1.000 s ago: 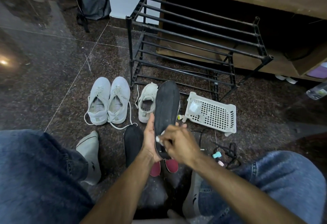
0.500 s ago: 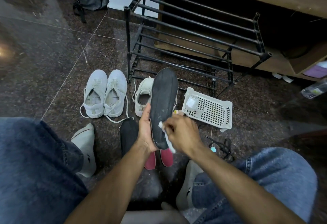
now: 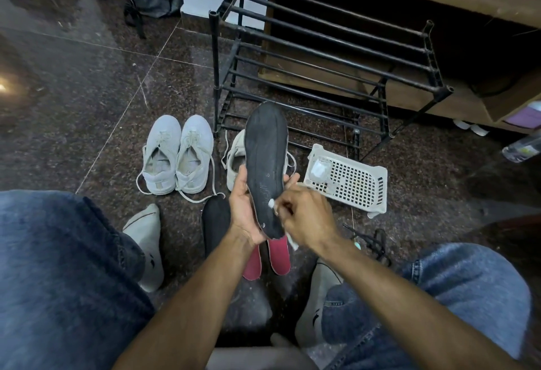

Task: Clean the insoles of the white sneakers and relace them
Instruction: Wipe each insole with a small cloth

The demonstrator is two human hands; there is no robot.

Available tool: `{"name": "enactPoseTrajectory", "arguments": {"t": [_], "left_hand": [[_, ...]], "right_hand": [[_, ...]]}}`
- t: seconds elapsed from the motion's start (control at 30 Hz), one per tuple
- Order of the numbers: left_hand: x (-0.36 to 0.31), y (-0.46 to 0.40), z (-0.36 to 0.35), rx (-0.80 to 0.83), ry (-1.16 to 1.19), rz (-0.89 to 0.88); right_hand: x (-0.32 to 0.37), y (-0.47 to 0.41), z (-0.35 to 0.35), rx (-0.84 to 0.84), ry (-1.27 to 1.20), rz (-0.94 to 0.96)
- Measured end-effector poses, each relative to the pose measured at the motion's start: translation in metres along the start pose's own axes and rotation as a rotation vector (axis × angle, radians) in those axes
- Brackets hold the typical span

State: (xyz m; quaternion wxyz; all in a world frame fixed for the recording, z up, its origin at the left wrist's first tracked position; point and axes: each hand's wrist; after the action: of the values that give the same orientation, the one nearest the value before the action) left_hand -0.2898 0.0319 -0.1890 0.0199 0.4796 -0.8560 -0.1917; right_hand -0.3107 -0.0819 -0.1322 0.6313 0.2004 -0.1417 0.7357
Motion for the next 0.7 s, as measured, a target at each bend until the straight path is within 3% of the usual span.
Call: {"name": "enactPoseTrajectory", "arguments": {"t": [0.13, 0.3, 0.47, 0.63, 0.7], "left_hand": [[-0.003, -0.002, 0.001, -0.016, 0.053, -0.081], [0.001, 0.002, -0.003, -0.013, -0.014, -0.025], [-0.004, 0.001, -0.003, -0.049, 0.031, -0.084], [0.003, 0.002, -0.002, -0.053, -0.048, 0.002], [0.001, 0.003, -0.001, -0.068, -0.045, -0.014]], "right_hand": [[0.010, 0.035, -0.009, 0.096, -0.101, 0.070], [-0.006, 0.001, -0.006, -0.066, -0.024, -0.039], [0.008, 0.035, -0.011, 0.100, -0.125, 0.084], [-0.008, -0.011, -0.009, -0.074, -0.017, -0.046], [-0.005, -0.008, -0.013, -0.039, -0.052, -0.052]]}}
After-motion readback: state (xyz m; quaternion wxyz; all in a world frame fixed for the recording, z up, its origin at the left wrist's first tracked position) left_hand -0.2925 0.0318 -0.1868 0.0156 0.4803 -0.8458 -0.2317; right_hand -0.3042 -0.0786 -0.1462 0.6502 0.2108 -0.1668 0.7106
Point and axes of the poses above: each hand's wrist, its own y-axis away from the middle knuckle, its own z-axis out of the back of the hand, x = y × z, and after that the axes turned 3 degrees about -x, right-handed
